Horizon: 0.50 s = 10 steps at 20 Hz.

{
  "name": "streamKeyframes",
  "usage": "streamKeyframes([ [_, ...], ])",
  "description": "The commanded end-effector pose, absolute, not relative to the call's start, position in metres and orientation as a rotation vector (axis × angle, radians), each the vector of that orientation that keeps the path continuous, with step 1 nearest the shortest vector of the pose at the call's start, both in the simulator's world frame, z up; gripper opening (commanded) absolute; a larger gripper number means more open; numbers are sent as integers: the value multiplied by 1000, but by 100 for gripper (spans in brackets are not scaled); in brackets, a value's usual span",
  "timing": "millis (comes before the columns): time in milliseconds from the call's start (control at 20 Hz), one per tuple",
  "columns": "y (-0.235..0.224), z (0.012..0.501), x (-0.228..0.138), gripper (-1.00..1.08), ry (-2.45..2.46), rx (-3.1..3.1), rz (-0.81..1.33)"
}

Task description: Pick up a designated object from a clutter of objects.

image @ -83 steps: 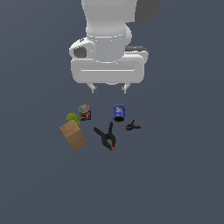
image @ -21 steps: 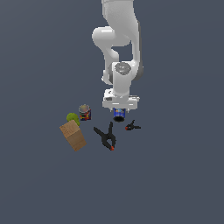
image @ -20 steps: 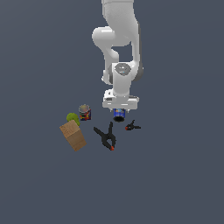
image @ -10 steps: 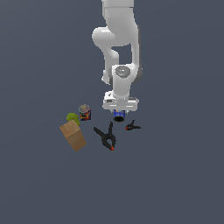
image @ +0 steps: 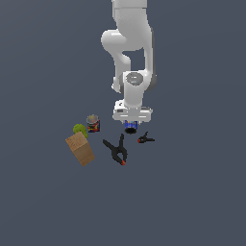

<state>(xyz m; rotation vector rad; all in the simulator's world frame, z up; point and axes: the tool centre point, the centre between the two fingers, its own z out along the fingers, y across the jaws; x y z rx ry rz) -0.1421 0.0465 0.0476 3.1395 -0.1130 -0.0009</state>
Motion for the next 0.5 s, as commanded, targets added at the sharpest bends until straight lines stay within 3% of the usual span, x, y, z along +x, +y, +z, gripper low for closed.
streamKeyframes([
  [0,46,48,-142,-100,-113,3139,-1],
  [450,36,71,-139,-100,-113,3139,-1],
])
